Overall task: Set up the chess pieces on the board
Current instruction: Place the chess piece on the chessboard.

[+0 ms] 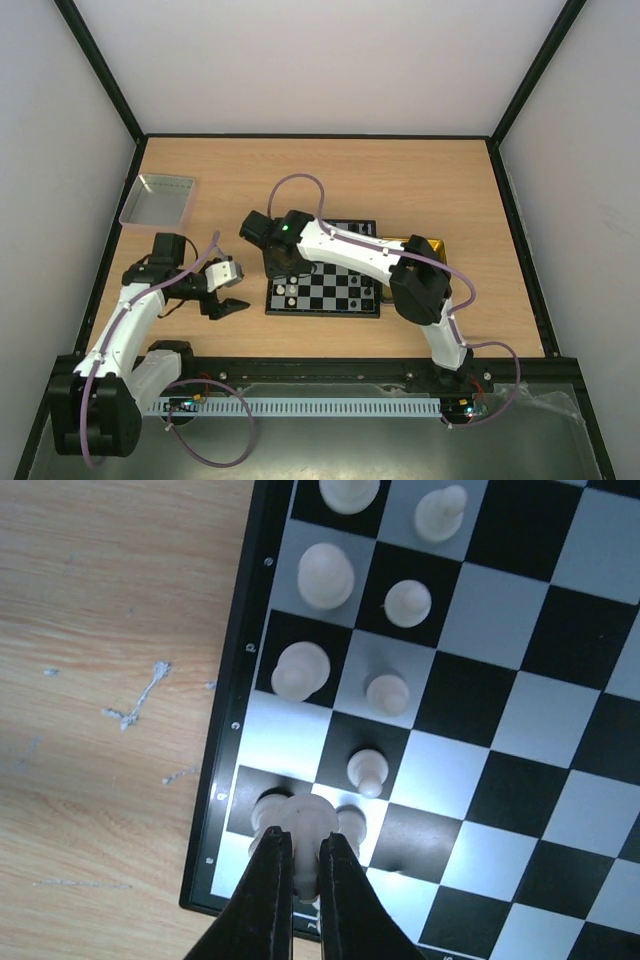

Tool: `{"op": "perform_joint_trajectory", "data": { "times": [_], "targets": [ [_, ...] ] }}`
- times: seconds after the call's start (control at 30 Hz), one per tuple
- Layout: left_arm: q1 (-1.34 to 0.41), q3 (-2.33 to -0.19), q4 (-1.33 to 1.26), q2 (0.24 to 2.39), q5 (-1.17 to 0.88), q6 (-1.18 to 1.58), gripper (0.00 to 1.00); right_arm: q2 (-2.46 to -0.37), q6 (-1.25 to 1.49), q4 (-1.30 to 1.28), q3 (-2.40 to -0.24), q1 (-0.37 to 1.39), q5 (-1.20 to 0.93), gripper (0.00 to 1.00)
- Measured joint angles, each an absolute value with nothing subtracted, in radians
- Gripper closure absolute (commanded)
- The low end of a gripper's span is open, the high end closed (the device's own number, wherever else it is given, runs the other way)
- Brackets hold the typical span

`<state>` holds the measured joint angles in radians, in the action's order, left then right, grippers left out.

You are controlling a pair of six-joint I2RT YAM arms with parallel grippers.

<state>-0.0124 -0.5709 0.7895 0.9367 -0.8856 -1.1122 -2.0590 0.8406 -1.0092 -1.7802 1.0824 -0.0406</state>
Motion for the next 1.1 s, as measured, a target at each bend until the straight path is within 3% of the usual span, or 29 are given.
{"op": "perform_joint_trajectory", "data": {
  "times": [0.67, 1.1],
  "targets": [
    [-0.012, -0.571, 0.767, 0.952, -0.892, -1.073, 0.2, -2.061, 0.8, -1.021, -1.817, 1.088, -0.076, 0.98],
    [-0.034, -0.573, 0.752, 0.958, -0.898, -1.055, 0.23, -2.05, 0.819, -0.985, -1.681, 1.148, -0.125, 0.98]
  ]
}}
